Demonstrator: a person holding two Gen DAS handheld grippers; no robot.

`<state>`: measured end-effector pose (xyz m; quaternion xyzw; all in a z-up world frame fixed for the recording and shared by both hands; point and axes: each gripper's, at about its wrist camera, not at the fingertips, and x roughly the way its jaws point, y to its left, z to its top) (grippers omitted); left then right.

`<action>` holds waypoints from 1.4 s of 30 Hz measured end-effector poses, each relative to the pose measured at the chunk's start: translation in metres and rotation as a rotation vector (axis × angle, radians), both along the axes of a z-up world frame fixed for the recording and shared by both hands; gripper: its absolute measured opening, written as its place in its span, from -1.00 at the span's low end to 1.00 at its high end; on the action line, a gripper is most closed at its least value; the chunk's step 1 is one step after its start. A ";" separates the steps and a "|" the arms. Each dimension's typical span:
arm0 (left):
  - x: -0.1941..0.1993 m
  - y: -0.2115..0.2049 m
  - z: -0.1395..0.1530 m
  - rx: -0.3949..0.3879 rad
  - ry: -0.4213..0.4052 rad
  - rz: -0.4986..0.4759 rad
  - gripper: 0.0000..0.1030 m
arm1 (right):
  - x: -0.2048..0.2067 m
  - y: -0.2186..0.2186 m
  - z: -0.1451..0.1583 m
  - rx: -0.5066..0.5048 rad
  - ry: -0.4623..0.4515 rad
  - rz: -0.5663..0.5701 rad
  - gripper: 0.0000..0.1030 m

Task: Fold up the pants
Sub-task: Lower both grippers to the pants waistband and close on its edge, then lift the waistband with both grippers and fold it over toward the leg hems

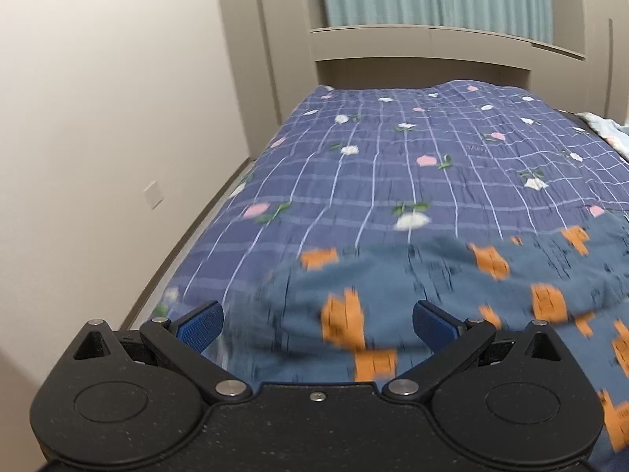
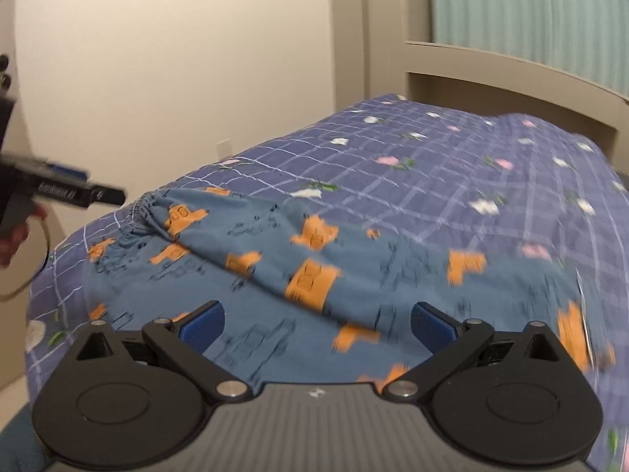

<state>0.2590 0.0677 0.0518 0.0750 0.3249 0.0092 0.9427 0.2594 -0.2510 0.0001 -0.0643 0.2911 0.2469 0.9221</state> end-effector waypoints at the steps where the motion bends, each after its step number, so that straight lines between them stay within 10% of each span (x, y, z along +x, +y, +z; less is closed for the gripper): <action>1: 0.017 0.003 0.000 0.014 0.005 -0.028 0.99 | 0.012 0.002 0.000 -0.006 0.002 0.032 1.00; 6: 0.092 0.014 -0.014 0.098 0.062 -0.165 0.99 | 0.094 0.008 -0.006 -0.033 0.098 0.186 1.00; 18: 0.191 0.045 -0.070 0.031 0.227 -0.320 0.99 | 0.232 0.015 -0.045 -0.076 0.251 0.228 0.84; 28: 0.205 0.050 -0.081 -0.048 0.344 -0.345 0.78 | 0.238 0.011 -0.053 -0.087 0.281 0.253 0.49; 33: 0.209 0.051 -0.086 -0.101 0.394 -0.353 0.19 | 0.236 0.017 -0.056 -0.100 0.283 0.265 0.14; 42: 0.212 0.047 -0.085 -0.088 0.456 -0.341 -0.24 | 0.230 0.023 -0.056 -0.114 0.266 0.270 -0.56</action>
